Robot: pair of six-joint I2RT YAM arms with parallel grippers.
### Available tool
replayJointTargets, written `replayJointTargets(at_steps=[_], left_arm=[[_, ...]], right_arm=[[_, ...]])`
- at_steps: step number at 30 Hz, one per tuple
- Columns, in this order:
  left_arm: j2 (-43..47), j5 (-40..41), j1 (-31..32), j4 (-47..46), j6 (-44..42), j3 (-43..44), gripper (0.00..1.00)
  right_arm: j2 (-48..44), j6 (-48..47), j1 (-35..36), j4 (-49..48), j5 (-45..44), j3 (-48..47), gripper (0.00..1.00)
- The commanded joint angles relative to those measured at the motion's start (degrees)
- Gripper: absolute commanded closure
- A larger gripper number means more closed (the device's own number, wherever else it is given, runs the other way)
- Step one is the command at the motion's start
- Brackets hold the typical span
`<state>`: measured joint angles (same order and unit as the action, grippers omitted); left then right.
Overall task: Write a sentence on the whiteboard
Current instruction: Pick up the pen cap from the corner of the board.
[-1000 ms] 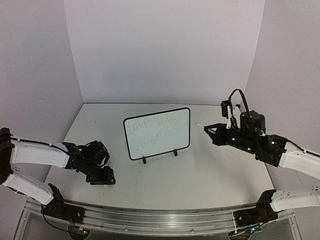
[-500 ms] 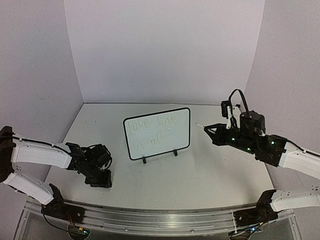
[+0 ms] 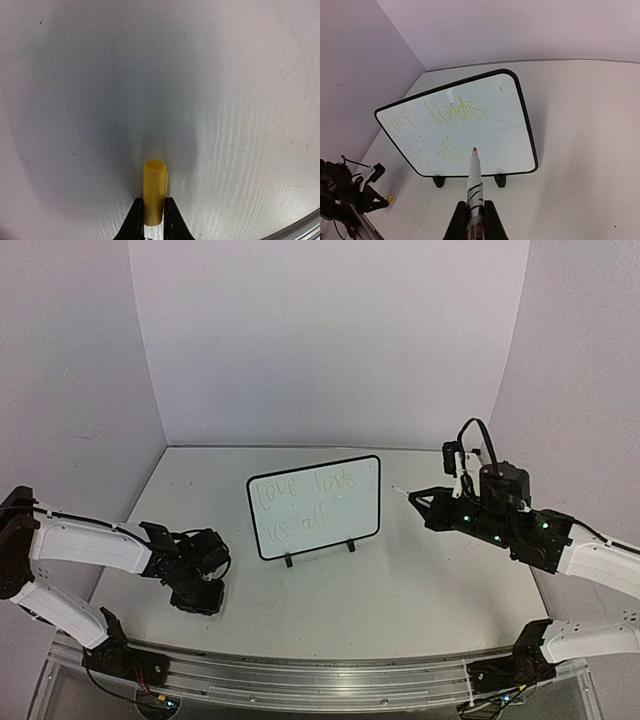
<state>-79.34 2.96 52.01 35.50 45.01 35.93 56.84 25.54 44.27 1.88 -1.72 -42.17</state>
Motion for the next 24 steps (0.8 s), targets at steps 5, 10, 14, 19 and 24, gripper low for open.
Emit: replayJointTargets(at_steps=[5,10,14,19,24], left_arm=[[-1.6,0.5,0.9,2.7,-0.1,-0.3,1.0],[3.5,1.6,1.3,3.4,-0.2,0.0,1.0],[11.2,1.8,1.3,3.2,-2.7,1.1,1.0],[17.1,-1.7,1.3,2.6,-9.8,4.4,1.0],[17.6,-11.4,2.2,-0.6,-17.0,9.3,1.0]], right_arm=[[-0.4,-0.4,-0.3,0.3,-0.8,0.0,1.0],[0.8,-1.1,-0.3,4.2,0.7,-2.5,1.0],[3.1,-3.6,-0.3,8.5,7.8,-6.4,1.0],[6.9,-5.9,-0.3,15.6,18.4,-11.9,1.0],[9.1,-6.9,-0.3,22.0,27.3,-17.0,1.0]])
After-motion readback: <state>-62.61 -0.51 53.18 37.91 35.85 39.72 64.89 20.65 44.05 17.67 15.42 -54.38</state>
